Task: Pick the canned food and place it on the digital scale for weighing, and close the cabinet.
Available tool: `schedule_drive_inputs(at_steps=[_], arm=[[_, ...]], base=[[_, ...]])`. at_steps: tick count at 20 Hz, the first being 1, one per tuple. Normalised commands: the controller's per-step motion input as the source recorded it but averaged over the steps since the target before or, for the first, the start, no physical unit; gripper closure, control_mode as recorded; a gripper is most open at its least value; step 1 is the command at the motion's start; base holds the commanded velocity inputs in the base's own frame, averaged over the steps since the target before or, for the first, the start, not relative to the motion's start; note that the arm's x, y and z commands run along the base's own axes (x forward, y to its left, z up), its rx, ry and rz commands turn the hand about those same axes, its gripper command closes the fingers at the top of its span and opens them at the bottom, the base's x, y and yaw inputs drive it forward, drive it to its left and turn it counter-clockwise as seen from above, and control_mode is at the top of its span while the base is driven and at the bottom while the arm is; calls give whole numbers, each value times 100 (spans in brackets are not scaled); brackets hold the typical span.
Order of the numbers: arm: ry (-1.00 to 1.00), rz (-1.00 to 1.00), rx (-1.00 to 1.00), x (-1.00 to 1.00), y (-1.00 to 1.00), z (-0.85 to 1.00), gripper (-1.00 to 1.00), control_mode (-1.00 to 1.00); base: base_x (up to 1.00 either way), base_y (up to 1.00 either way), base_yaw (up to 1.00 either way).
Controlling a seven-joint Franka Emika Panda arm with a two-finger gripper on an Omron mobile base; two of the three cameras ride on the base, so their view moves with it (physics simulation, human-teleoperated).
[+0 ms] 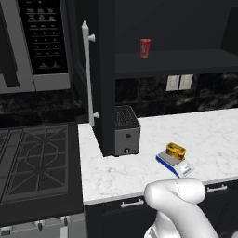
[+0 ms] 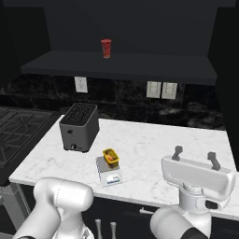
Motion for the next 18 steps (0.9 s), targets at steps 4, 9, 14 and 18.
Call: schedule_drive_inputs(at_steps=[4, 9, 14, 18], arm=[[26, 2, 0, 82, -16, -50, -100, -100], [8, 1, 9, 21, -78, -16, -100, -100], [7, 0, 7, 0, -70, -21, -100, -100], [9, 0, 3, 0, -60, -24, -100, -100]], base=[[0, 0, 0], [0, 0, 0], [0, 0, 0], [0, 0, 0]])
